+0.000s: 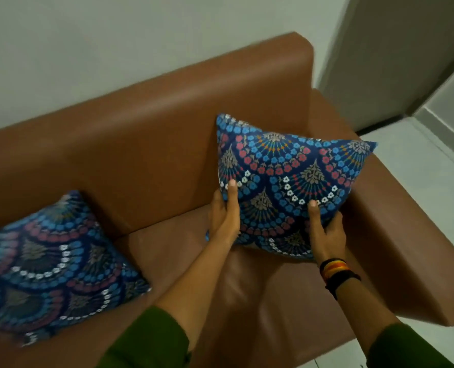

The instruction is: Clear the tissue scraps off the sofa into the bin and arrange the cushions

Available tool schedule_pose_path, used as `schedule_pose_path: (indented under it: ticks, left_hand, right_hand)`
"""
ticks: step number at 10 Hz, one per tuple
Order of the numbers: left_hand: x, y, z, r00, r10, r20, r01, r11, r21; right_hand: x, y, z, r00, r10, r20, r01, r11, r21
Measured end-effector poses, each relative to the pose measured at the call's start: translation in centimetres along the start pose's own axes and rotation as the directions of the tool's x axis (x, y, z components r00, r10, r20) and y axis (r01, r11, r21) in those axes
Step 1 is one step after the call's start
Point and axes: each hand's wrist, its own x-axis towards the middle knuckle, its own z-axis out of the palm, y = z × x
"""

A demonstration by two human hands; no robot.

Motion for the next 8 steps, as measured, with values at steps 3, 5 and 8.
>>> schedule_pose_path:
  ticks: [3, 5, 8]
  left_hand:
    - [-1.6, -4.9, -10.3, 0.968, -0.148, -0.204, 0.124, 0.984, -0.126]
    - [-1.7, -6.4, -9.8, 0.948, -0.144, -0.284, 0.134, 0.99, -0.054]
    - [-2.6, -6.5, -11.2, 0.952, -0.009, -0.306, 0.078, 0.974, 0.214]
  right_hand:
    - [-1.9, -4.2, 10.1, 0.931, -0.131, 0.342, 0.152, 0.988, -0.036]
    - [-0.8, -2.2, 11.2, 0.935, -0.145, 0.325, 0.192, 0.974, -0.12]
    - [-1.4, -2.5, 10.3, 0.923, -0.236, 0.304, 0.311, 0.922, -0.23]
